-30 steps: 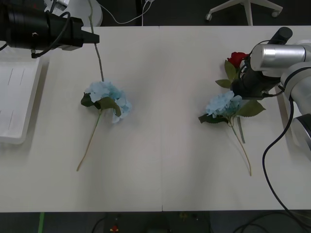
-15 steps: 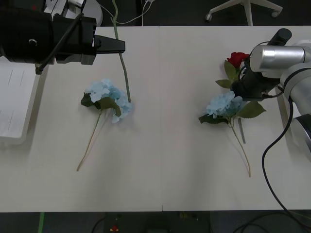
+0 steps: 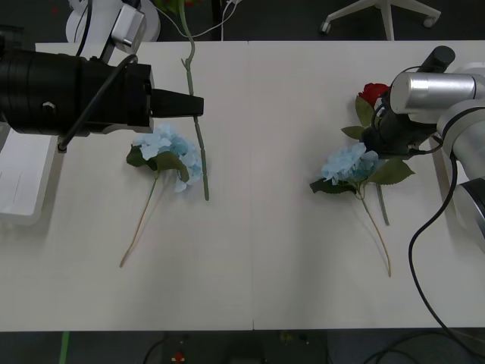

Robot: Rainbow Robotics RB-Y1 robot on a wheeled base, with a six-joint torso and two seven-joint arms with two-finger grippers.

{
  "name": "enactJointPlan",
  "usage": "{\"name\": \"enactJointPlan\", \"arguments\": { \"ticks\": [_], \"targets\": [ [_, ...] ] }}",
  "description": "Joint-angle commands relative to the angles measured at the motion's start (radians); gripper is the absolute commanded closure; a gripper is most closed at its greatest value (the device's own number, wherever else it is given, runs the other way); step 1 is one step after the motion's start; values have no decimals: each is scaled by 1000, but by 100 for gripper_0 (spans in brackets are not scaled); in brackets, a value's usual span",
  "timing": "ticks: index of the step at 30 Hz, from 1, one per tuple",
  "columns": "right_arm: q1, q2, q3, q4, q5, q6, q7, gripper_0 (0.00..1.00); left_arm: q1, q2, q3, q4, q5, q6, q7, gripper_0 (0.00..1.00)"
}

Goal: Put the red flowers into the right box and the blue flowers into the left box

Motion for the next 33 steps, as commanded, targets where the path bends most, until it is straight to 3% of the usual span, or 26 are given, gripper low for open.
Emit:
{"name": "enactJointPlan", "arguments": {
  "ticks": [1,6,18,27,33],
  "targets": [
    [-19,20,-16,-2,9,0,-18,100,8,43,-117,-34,42,-127,-157,100],
    [-28,-15,-22,-2,3,42,95,100,8,54,-155,-34,45,-175,-176,100],
    [-72,-186,-107,-88,-118,307,419,100,9,54,-161,-34,56,-167,-176,100],
    [-74,-301,-107,-142,-242,327,624,100,8,55,-161,-34,56,-167,-176,100],
    [-74,-368,-108,-191,-300,347,643,100,8,55,-161,-34,56,-167,-176,100]
  ]
}}
